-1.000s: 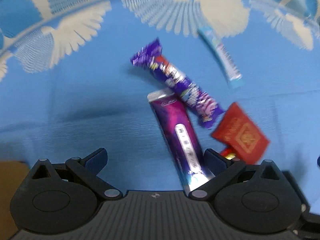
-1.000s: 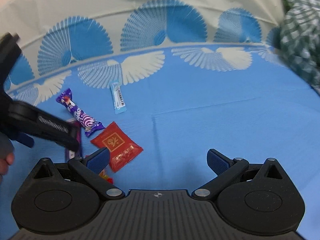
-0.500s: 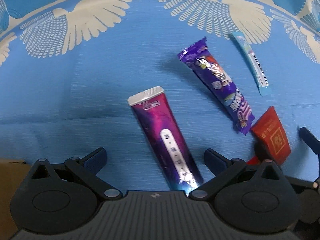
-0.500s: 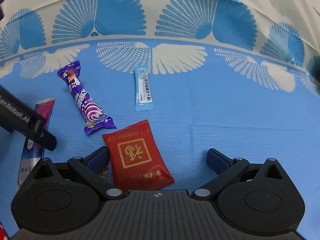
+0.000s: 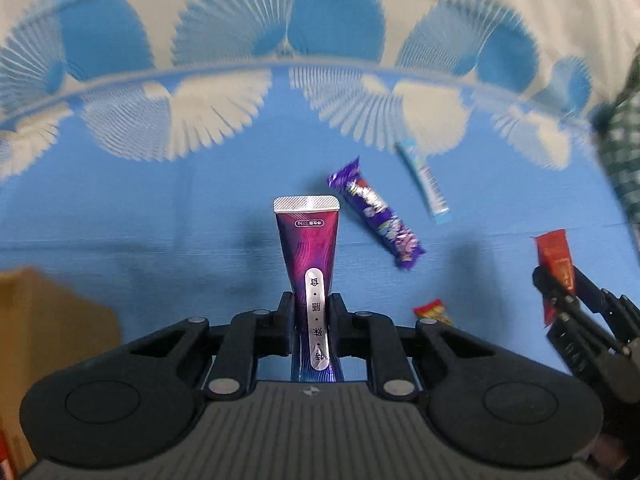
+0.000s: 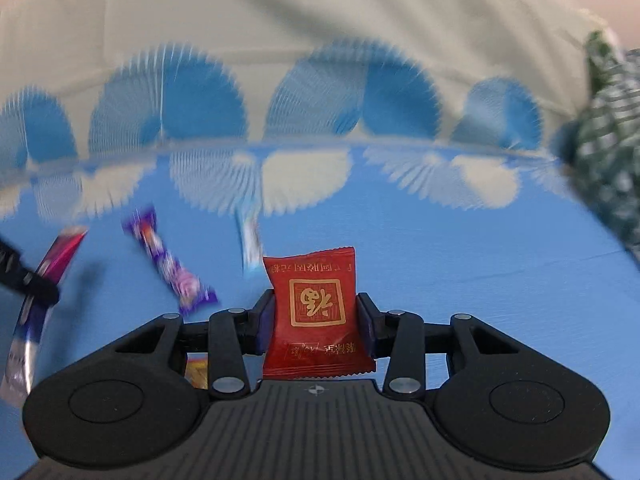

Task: Organize snacks
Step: 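Move both open grippers down toward the purple bars and red sachet, then grasp the purple tube pack with left gripper while right grasps the red sachet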

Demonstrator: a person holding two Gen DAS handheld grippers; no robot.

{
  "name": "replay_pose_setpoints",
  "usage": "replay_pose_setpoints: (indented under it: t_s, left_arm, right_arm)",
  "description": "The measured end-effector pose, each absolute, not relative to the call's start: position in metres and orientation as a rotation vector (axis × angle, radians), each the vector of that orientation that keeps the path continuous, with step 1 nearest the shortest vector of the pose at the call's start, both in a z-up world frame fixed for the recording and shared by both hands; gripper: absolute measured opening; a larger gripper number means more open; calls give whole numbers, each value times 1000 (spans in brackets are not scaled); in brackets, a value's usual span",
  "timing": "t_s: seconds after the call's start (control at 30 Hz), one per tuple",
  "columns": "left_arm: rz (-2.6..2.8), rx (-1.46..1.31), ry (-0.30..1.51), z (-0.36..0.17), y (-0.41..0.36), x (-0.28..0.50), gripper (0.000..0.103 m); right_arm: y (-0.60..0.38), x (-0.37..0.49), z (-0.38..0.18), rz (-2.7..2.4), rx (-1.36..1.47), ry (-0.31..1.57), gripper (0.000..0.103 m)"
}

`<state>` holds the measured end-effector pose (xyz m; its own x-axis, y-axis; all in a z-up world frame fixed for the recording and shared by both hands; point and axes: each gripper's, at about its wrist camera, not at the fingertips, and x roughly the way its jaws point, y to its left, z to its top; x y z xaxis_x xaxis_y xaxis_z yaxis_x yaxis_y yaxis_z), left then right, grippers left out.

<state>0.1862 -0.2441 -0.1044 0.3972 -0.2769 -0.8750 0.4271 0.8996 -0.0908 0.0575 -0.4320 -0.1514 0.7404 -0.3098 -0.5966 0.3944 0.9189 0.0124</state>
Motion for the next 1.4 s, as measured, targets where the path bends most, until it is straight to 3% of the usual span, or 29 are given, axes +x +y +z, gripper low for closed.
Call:
replay_pose_setpoints:
  t_s: [0.2,0.43,0.9,1.4]
  left_arm:
    - [-497,110,991,-25,-173,102,18]
    - [-423,143,933,21,-65,-2,18]
    - [-214,160,967,22,94,-138,18]
    - [-243,90,915,30,130,-172,18]
  right_arm:
    - [-387,-29,-76,-354,202,515,44]
    - [-293,-131,-33,-228,270,505,44]
    - [-113,-230,2,102,255,568,44]
    - [-64,-257,24,131,110,536,44]
